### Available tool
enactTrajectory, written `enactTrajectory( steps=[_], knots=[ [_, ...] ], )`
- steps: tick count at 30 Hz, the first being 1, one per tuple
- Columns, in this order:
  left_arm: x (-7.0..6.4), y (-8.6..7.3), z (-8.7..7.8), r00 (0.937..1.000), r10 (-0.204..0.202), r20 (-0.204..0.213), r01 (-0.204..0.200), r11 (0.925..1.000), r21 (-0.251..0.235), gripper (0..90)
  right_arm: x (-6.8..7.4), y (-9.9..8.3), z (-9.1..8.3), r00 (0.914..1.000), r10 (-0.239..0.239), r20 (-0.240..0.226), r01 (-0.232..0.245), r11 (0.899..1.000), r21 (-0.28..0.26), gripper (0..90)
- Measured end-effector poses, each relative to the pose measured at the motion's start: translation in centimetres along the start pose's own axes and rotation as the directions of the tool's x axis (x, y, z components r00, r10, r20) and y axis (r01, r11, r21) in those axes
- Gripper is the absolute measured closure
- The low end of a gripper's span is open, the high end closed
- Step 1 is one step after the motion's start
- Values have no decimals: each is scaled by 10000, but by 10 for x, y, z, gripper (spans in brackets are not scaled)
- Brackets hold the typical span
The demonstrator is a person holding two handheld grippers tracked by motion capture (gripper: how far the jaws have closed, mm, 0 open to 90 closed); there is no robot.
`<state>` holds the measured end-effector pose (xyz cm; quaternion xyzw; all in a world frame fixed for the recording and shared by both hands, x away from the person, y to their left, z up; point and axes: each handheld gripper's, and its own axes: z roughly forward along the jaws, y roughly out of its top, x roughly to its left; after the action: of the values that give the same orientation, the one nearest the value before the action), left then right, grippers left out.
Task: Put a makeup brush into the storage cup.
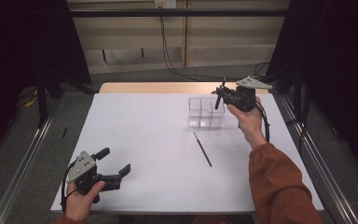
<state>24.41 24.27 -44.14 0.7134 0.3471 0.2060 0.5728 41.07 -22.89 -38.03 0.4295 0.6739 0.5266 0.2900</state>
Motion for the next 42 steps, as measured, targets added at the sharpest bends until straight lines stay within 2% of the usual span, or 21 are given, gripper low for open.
enactTrajectory(
  steps=[2,4,6,21,26,30,42],
  knots=[
    [0,0,0,10000,31,-1,-31,10000,41,24,0,-1,0,10000,31,-10,-31,10000,-12,785],
    [-1,0,0,9999,-119,107,118,9999,31,24,-1,-1,0,10000,-58,-13,58,10000,22,785],
    [-1,0,1,10000,19,93,-20,10000,71,24,-1,-2,1,10000,-30,-1,30,10000,48,785],
    [-2,0,0,9998,193,47,-194,9997,138,24,-3,-15,7,9999,132,-108,-128,9993,364,784],
    [-1,0,0,9998,213,45,-213,9997,131,25,-4,-18,8,9998,156,-127,-150,9989,434,784],
    [-1,0,0,9997,262,5,-262,9995,152,25,-7,-24,9,9993,359,-81,-355,9980,520,784],
    [-1,0,0,9998,201,24,-201,9997,140,24,-10,-36,15,9992,392,-69,-385,9954,878,784]
  ],
)
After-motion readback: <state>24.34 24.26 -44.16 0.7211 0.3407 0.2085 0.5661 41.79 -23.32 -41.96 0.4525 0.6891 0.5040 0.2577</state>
